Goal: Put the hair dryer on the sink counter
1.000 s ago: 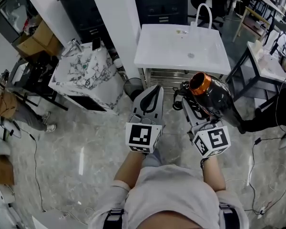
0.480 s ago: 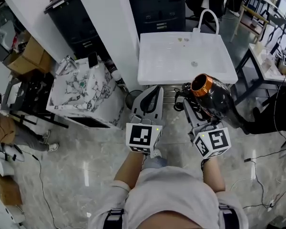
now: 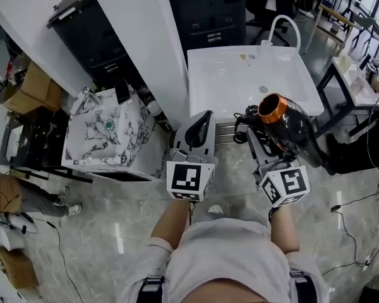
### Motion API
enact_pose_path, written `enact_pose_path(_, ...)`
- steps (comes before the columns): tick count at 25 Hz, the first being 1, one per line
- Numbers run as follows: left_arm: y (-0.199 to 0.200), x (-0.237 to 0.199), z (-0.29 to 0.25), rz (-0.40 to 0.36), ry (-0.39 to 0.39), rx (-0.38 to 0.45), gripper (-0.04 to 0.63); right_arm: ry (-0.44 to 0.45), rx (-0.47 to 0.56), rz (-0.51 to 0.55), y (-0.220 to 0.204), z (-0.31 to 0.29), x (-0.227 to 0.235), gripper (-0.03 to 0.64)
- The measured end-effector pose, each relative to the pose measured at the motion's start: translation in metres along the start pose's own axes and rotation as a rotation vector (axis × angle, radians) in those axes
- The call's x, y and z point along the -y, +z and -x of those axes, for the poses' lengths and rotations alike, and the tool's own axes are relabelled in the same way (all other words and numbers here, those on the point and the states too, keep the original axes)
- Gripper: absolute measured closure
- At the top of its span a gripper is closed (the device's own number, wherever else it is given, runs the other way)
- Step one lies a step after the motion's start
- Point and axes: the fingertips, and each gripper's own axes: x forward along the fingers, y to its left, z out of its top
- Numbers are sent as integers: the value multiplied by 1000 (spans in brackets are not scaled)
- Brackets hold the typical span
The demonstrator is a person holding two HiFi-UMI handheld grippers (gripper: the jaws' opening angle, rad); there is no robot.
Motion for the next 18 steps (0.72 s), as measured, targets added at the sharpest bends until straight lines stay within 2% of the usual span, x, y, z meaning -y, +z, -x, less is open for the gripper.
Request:
enact_pose_path(10,-22,-51,-38,31,26,-26,581,-43,-13,15,1,-56,28,407)
enact_pose_path(18,-36,-88,-99,35,95,-39,581,11,-20,2,-2,-127,72,407)
